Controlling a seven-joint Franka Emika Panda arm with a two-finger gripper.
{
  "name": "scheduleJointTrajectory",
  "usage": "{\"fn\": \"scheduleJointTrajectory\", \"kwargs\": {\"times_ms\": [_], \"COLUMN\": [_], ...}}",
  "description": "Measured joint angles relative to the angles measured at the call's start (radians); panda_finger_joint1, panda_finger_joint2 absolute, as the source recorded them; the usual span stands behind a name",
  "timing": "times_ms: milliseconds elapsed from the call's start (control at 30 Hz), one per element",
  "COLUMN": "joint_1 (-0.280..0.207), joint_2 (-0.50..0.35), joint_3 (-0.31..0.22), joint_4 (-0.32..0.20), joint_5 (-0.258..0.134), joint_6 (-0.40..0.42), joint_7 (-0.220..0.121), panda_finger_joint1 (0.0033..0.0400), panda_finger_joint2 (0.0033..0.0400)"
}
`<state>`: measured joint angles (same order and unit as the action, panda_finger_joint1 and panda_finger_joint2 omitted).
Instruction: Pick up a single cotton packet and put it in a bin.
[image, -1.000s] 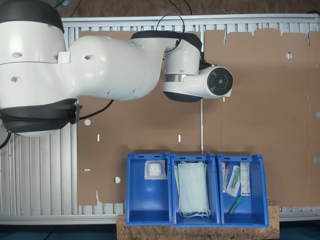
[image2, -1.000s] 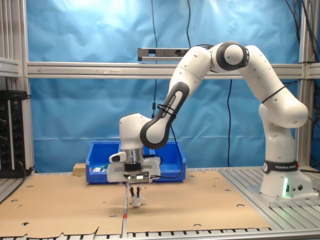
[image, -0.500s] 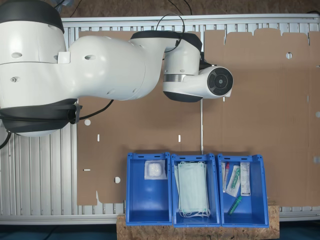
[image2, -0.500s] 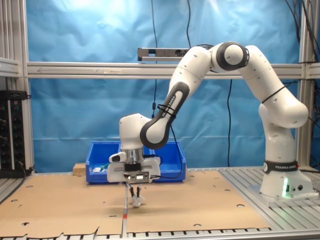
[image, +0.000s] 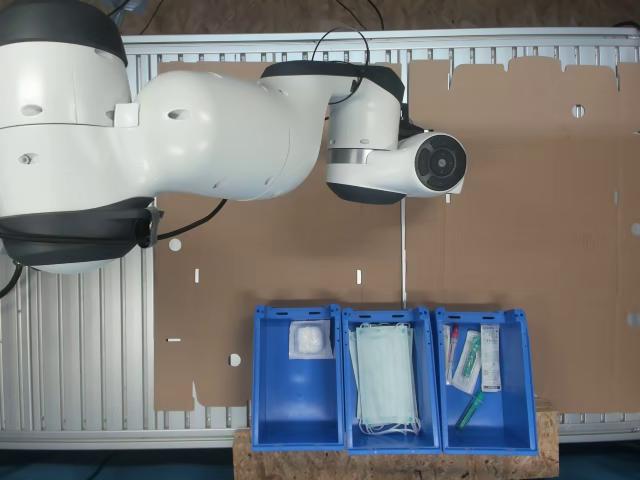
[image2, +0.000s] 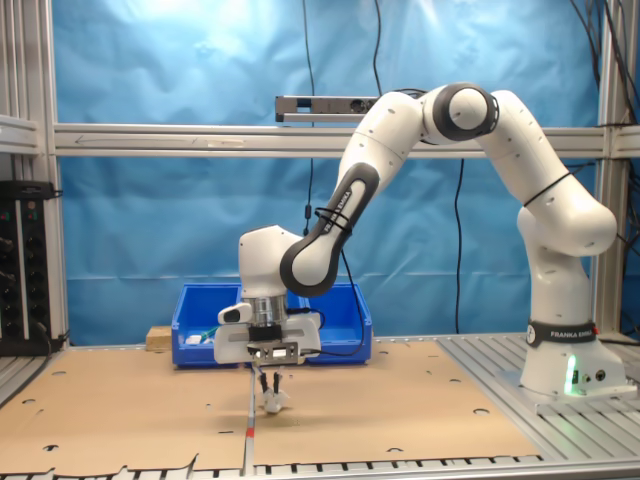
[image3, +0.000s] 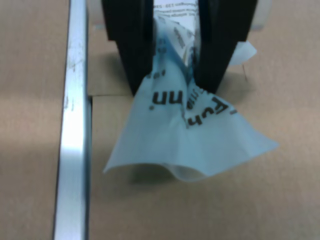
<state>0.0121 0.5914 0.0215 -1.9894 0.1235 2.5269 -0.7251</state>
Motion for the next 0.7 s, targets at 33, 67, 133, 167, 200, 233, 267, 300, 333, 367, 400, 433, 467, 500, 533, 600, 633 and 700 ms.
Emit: {"fn": "scheduleJointTrajectory", "kwargs": {"times_ms": [33, 67, 133, 167, 200, 233, 267, 300, 333, 367, 400, 433, 467, 500, 533, 600, 633, 700], "joint_1": [0.000, 0.000, 0.001, 0.001, 0.001, 0.001, 0.001, 0.001, 0.001, 0.001, 0.001, 0.001, 0.001, 0.001, 0.001, 0.001, 0.001, 0.002], "joint_2": [-0.003, -0.008, -0.020, -0.029, -0.038, -0.049, -0.061, -0.073, -0.086, -0.100, -0.114, -0.129, -0.144, -0.160, -0.176, -0.192, -0.209, -0.243], "joint_3": [0.000, 0.000, 0.000, 0.000, 0.000, 0.000, 0.000, 0.000, 0.000, 0.000, 0.000, 0.000, 0.000, 0.000, 0.000, 0.000, 0.000, 0.000], "joint_4": [0.000, 0.000, -0.001, -0.002, -0.003, -0.004, -0.005, -0.006, -0.006, -0.007, -0.008, -0.009, -0.010, -0.012, -0.015, -0.017, -0.019, -0.025], "joint_5": [0.000, 0.000, 0.000, 0.000, 0.000, 0.000, 0.000, 0.000, 0.000, 0.000, 0.000, 0.000, 0.000, 0.000, 0.000, 0.000, 0.000, 0.000], "joint_6": [-0.003, -0.007, -0.017, -0.022, -0.027, -0.033, -0.039, -0.044, -0.049, -0.054, -0.060, -0.064, -0.069, -0.074, -0.079, -0.085, -0.091, -0.103], "joint_7": [0.000, 0.000, 0.000, 0.000, 0.000, 0.000, 0.000, 0.000, 0.000, 0.000, 0.000, 0.000, 0.000, 0.000, 0.000, 0.000, 0.000, 0.000], "panda_finger_joint1": [0.0058, 0.0059, 0.0059, 0.0059, 0.0059, 0.0059, 0.0059, 0.0059, 0.0059, 0.0060, 0.0060, 0.0060, 0.0060, 0.0060, 0.0060, 0.0060, 0.0060, 0.0060], "panda_finger_joint2": [0.0058, 0.0059, 0.0059, 0.0059, 0.0059, 0.0059, 0.0059, 0.0059, 0.0059, 0.0060, 0.0060, 0.0060, 0.0060, 0.0060, 0.0060, 0.0060, 0.0060, 0.0060]}}
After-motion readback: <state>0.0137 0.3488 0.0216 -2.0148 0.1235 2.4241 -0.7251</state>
